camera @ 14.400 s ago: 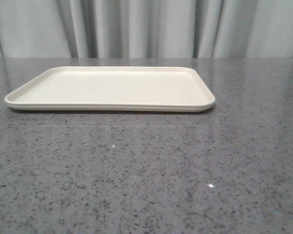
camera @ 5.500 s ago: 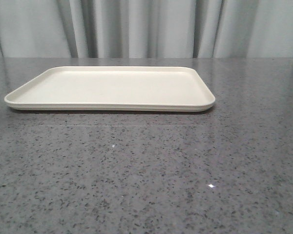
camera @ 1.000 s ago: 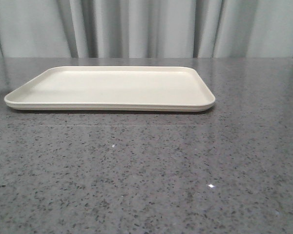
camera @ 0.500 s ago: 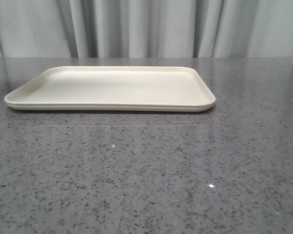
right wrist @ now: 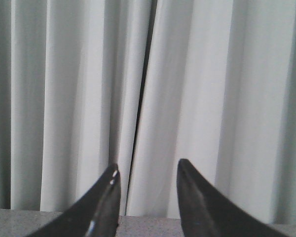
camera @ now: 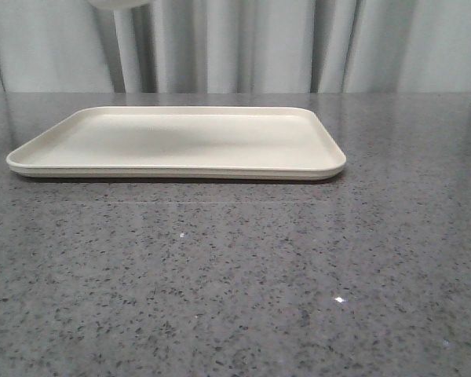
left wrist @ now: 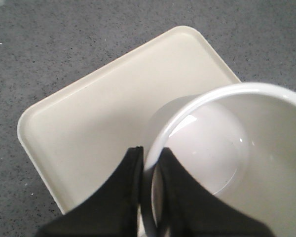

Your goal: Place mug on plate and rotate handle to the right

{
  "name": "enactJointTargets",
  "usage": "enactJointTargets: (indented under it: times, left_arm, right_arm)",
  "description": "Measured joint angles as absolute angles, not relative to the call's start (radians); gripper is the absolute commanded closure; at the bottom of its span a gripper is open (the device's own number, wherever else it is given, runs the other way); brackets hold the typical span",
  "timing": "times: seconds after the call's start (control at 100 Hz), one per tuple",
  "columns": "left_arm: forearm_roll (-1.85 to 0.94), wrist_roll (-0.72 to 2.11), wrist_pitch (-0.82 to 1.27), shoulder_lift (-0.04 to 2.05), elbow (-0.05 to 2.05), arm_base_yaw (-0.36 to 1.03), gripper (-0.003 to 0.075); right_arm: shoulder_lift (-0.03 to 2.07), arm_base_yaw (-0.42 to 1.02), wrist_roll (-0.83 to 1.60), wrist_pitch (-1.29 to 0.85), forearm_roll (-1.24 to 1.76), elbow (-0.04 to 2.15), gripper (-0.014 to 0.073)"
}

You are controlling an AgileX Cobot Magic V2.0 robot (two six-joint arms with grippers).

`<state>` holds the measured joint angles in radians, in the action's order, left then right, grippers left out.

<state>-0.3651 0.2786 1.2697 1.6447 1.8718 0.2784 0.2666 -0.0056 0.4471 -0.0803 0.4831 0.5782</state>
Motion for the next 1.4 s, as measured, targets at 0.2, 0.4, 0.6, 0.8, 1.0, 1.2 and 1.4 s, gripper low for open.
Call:
enactJointTargets:
  times: [0.2,0.4,0.6,0.8,1.0,1.2,1.4]
  left_arm:
    - [-0.334,0.278,1.268,1.71,1.881,0.308,0.0741]
    - [-0.3,0.286,1.266,1.783,1.883,0.308,0.0741]
    - [-0.305,0.291,1.262,1.833,1.883,0.317,0.0741]
    - [-0.305,0.297,1.258,1.869,1.883,0.341,0.0741]
    - [-0.309,0.297,1.256,1.894,1.883,0.357,0.0741]
    - [-0.309,0.297,1.253,1.914,1.883,0.357,0.0741]
    - [-0.312,0.297,1.253,1.931,1.883,0.357,0.074]
  right_arm:
    - [0.267,-0.006,0.447,-0.086,0.483,0.578,0.0295]
    - [0.267,-0.006,0.447,-0.086,0.483,0.578,0.0295]
    - [0.267,-0.006,0.447,-0.086,0.483,0.578,0.0295]
    - [0.267,-0.006,0.447,-0.086,0.483,0.578,0.0295]
    - [0.267,-0.006,0.447,-0.086,0.483,0.578,0.0295]
    - [0.267,-0.006,0.447,-0.086,0.483,0.578,0.0295]
    - [0.267,-0.006,0.447,-0.086,0.483,0.578,0.0295]
